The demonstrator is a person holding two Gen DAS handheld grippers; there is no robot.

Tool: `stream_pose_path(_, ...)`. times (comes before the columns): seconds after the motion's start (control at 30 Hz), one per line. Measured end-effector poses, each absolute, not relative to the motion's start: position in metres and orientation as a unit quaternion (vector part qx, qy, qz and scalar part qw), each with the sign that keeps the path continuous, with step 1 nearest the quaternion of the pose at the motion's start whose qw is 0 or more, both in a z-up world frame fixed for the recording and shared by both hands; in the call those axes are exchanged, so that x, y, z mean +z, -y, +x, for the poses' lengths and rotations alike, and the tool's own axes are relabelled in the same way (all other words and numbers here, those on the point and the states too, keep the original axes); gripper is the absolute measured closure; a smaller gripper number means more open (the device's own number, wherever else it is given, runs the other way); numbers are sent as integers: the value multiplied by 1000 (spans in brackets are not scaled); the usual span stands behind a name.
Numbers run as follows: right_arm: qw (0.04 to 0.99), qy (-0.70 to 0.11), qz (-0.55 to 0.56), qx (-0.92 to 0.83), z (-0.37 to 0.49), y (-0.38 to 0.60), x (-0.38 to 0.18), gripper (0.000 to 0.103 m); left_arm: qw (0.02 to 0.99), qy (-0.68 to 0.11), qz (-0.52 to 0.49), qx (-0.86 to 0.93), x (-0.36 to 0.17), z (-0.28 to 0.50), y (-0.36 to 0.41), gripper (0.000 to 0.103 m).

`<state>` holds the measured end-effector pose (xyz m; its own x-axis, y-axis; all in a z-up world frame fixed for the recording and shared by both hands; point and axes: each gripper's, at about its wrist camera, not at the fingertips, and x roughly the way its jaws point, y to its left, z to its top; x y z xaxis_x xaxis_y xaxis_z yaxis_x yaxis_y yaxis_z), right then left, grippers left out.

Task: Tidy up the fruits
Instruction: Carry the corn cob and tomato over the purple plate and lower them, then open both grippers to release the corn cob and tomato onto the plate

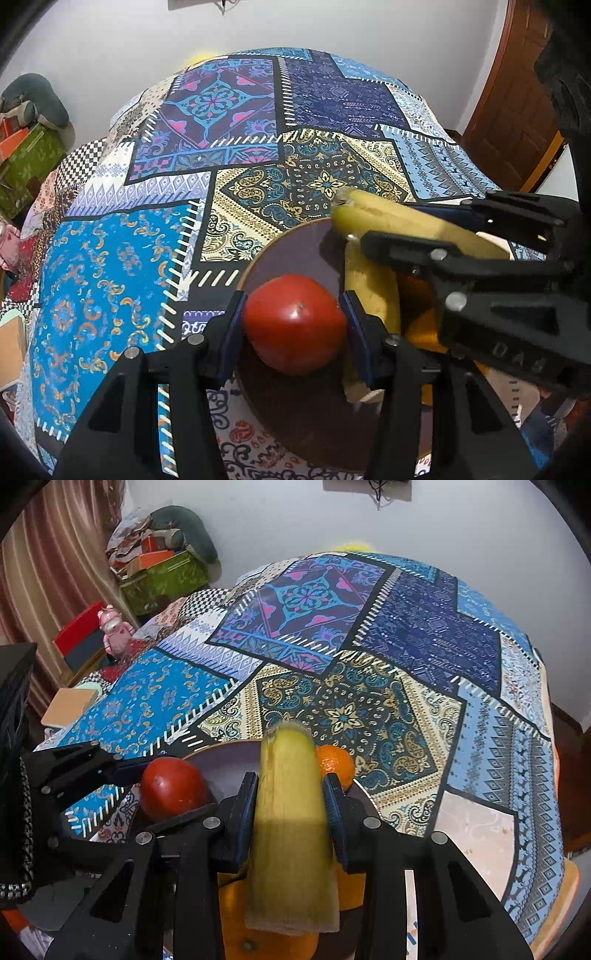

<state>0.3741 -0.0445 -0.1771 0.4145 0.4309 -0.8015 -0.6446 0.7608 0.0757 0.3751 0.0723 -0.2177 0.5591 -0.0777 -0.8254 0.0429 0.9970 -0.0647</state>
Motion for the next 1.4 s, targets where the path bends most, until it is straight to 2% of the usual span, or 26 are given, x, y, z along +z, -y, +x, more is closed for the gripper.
stream_pose_path(1.4, 820, -432, -141, 349, 360, 34, -176, 66, 899, -435, -42, -21, -199, 344, -94, 47)
